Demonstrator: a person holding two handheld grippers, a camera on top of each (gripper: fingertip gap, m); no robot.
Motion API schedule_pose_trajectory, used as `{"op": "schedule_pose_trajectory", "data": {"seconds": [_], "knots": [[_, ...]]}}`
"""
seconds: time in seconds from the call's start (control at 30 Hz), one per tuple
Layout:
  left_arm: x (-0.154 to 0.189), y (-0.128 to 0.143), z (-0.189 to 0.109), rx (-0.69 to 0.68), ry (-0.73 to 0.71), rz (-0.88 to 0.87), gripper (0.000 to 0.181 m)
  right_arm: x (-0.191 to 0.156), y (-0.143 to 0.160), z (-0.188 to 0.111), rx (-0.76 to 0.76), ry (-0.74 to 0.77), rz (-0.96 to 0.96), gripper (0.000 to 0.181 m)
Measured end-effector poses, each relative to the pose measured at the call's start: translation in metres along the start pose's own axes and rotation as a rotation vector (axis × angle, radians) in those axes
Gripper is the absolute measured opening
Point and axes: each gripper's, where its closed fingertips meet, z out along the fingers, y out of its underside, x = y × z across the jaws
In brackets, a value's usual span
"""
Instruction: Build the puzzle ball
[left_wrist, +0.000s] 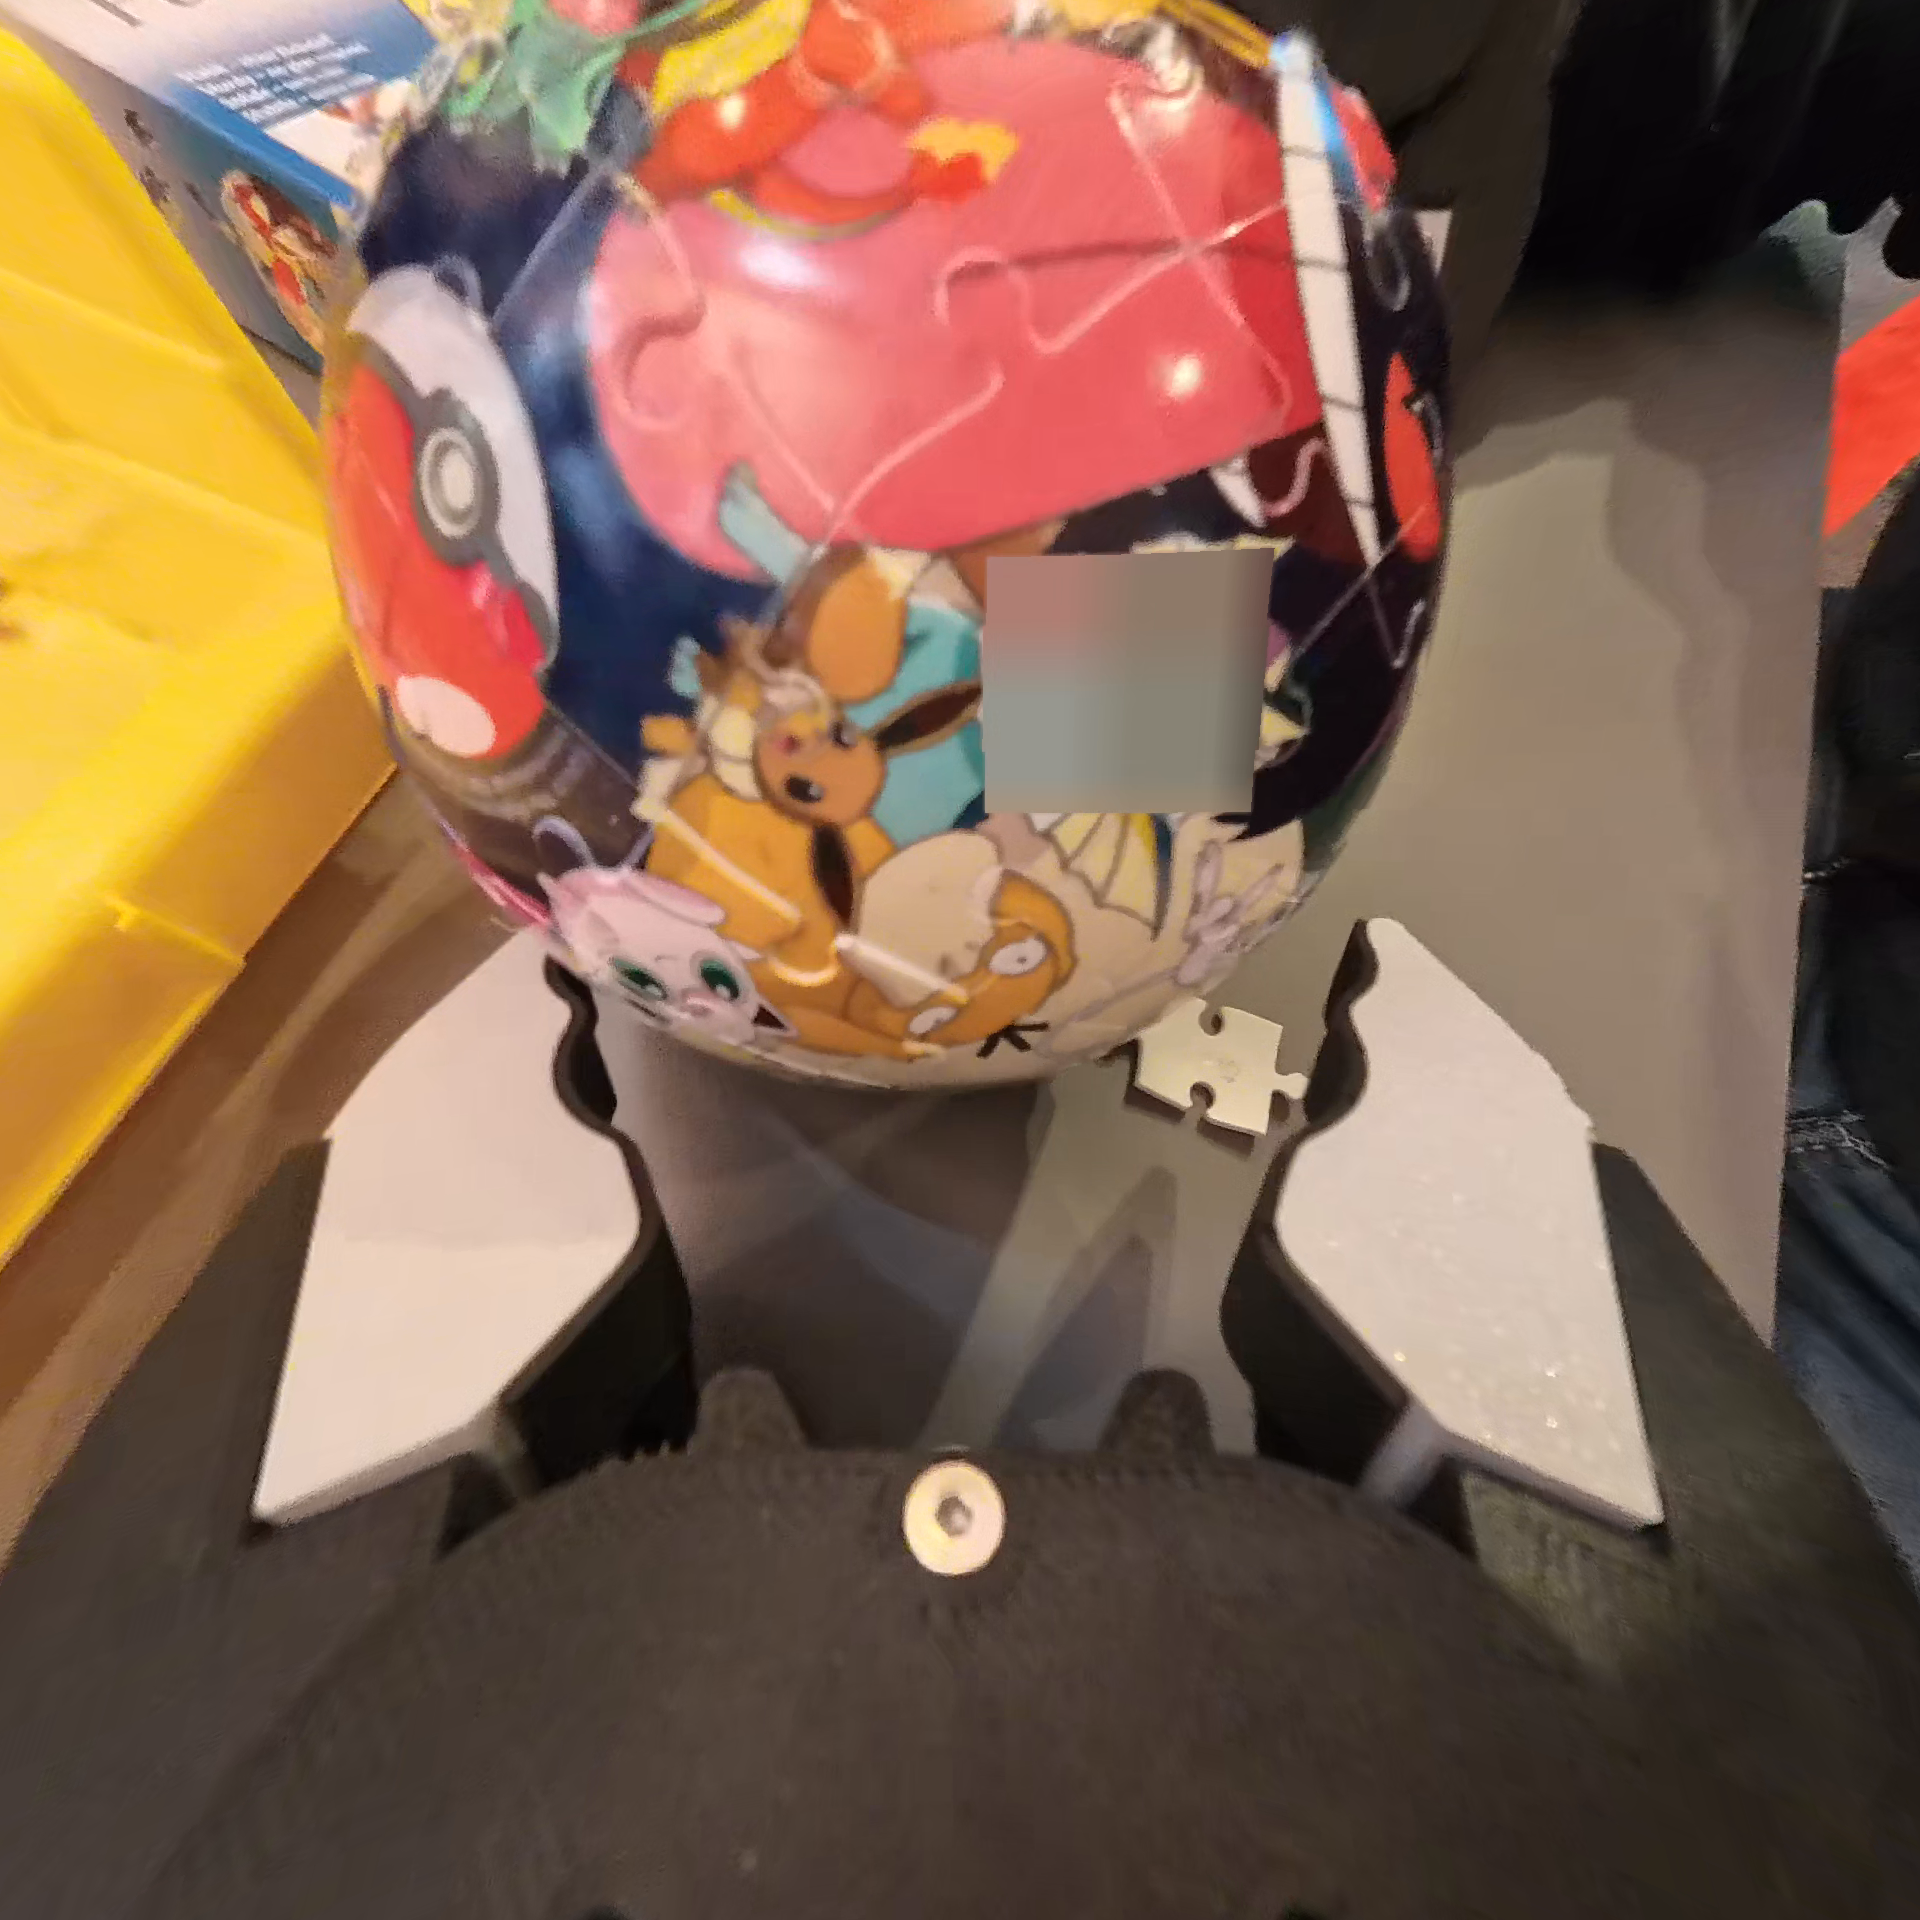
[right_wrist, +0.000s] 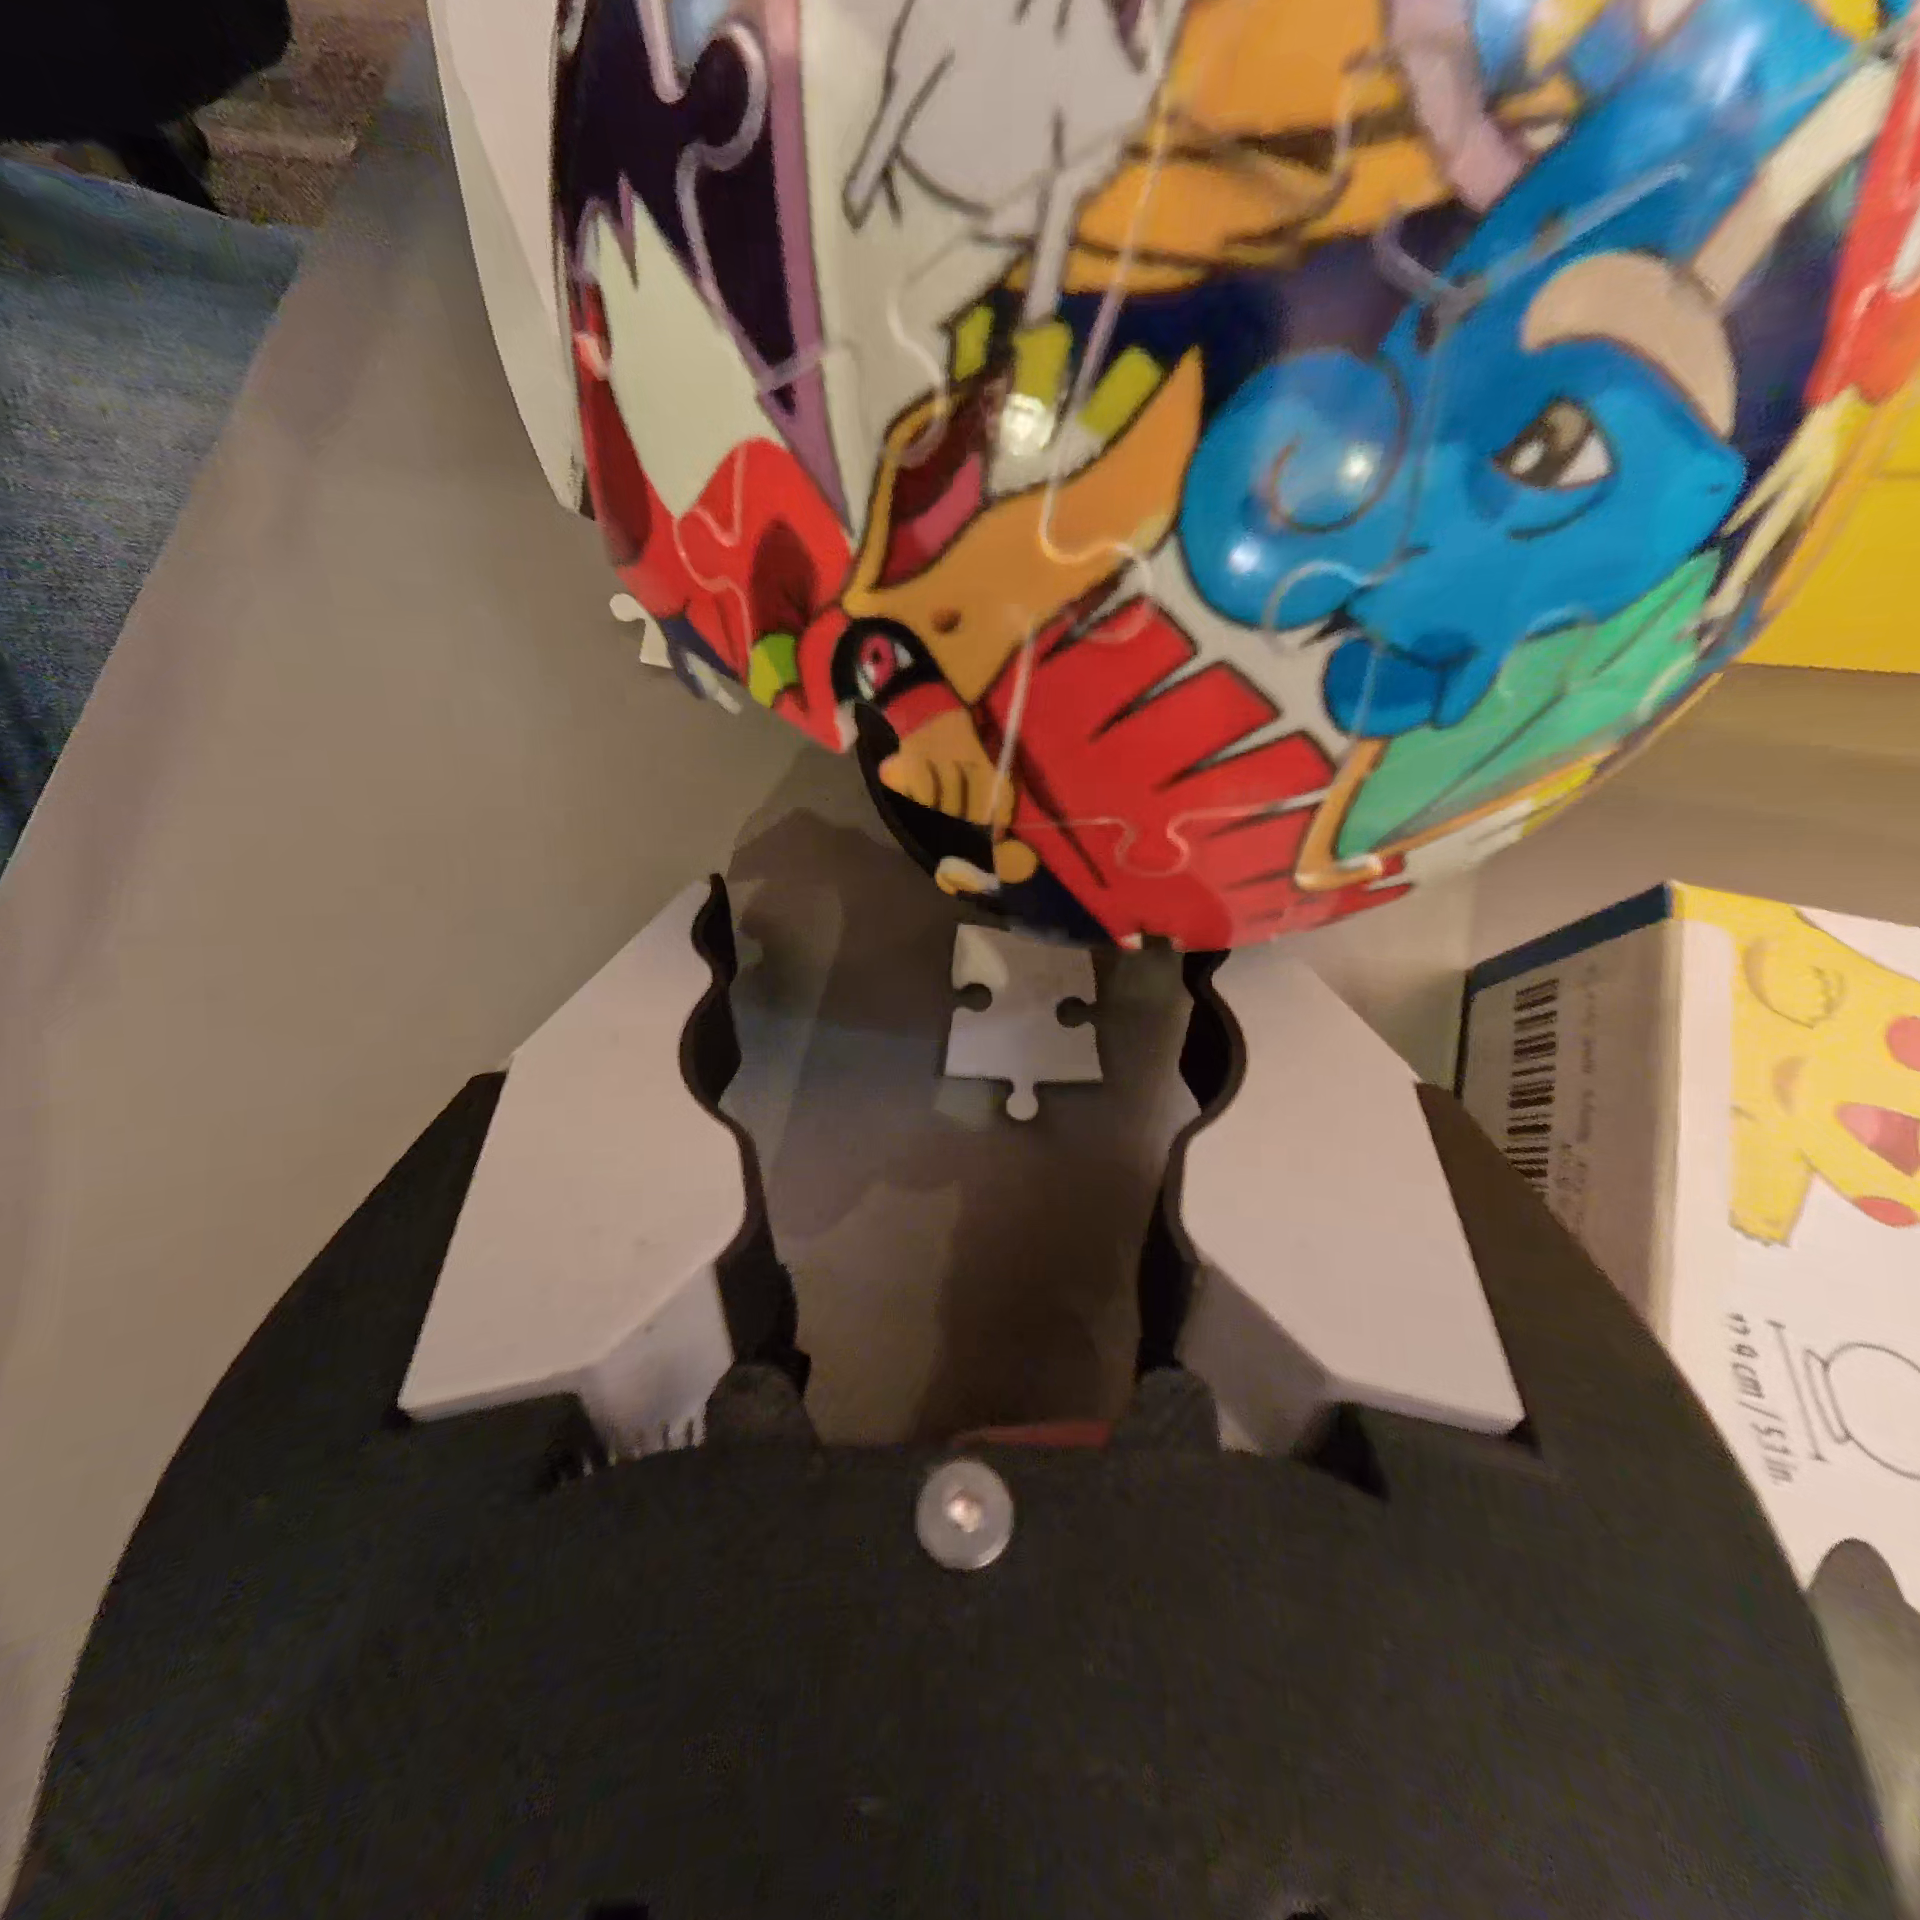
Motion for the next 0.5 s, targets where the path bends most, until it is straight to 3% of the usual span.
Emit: {"op": "schedule_pose_trajectory", "data": {"seconds": [0.5], "knots": [[0.035, 0.007, 0.01, -0.067, 0.127, 0.027, 0.124, -0.038, 0.01, -0.008, -0.003, 0.004, 0.017, 0.077]]}}
